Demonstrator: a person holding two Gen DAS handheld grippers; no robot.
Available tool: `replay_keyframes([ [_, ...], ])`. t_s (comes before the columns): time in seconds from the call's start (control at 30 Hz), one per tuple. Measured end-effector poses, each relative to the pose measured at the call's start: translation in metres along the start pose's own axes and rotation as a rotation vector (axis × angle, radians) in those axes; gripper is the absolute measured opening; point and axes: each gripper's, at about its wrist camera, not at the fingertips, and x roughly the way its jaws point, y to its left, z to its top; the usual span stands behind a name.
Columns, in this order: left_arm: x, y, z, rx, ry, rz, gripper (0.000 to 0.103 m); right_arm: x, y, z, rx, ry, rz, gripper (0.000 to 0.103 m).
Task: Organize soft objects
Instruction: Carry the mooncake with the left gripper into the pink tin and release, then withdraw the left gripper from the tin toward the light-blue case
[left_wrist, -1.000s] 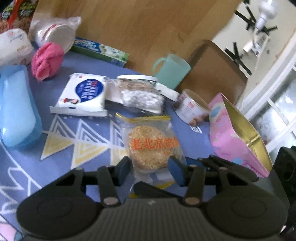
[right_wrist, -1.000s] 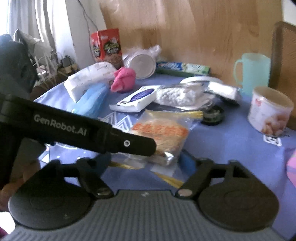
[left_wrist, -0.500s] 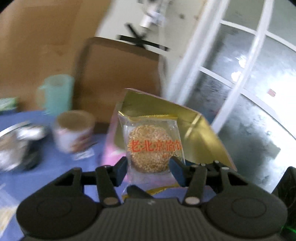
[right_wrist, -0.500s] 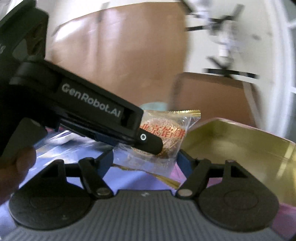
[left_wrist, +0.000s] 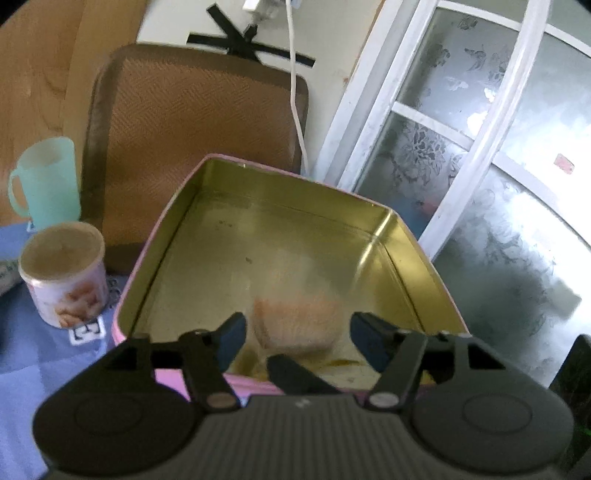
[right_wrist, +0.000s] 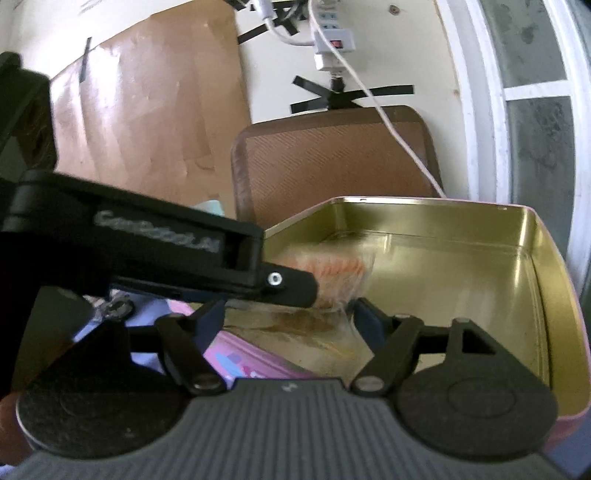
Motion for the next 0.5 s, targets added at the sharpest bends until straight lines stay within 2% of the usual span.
replay_keyframes([
  [0.1,-0.019,0.003,-0.001,0.004,-0.046,-0.006,0.072,-0.007,0.002,-0.002,-0.009,-0.033,-0.024,0.088],
  [0.17,-0.039,0.011,-0.005,-0.02,-0.085,-0.02,0.073,-0.019,0.005,-0.002,-0.025,-0.112,-0.047,0.088],
  [0.2,-0.052,0.019,-0.008,-0.049,-0.116,-0.047,0.081,-0.024,0.009,0.001,-0.05,-0.151,-0.056,0.091],
  [0.23,-0.062,0.026,-0.009,-0.074,-0.136,-0.057,0.084,-0.026,0.014,0.003,-0.08,-0.179,-0.074,0.091],
  [0.3,-0.083,0.039,-0.015,-0.105,-0.165,-0.037,0.084,-0.028,0.028,0.008,-0.157,-0.263,-0.147,0.095],
  [0.37,-0.104,0.053,-0.024,-0.13,-0.197,-0.033,0.084,-0.022,0.042,0.015,-0.234,-0.318,-0.169,0.098],
  [0.43,-0.127,0.07,-0.034,-0.157,-0.223,0.01,0.084,-0.008,0.051,0.023,-0.284,-0.345,-0.175,0.099],
  [0.5,-0.144,0.084,-0.047,-0.173,-0.232,0.062,0.084,0.014,0.057,0.029,-0.328,-0.328,-0.185,0.1],
])
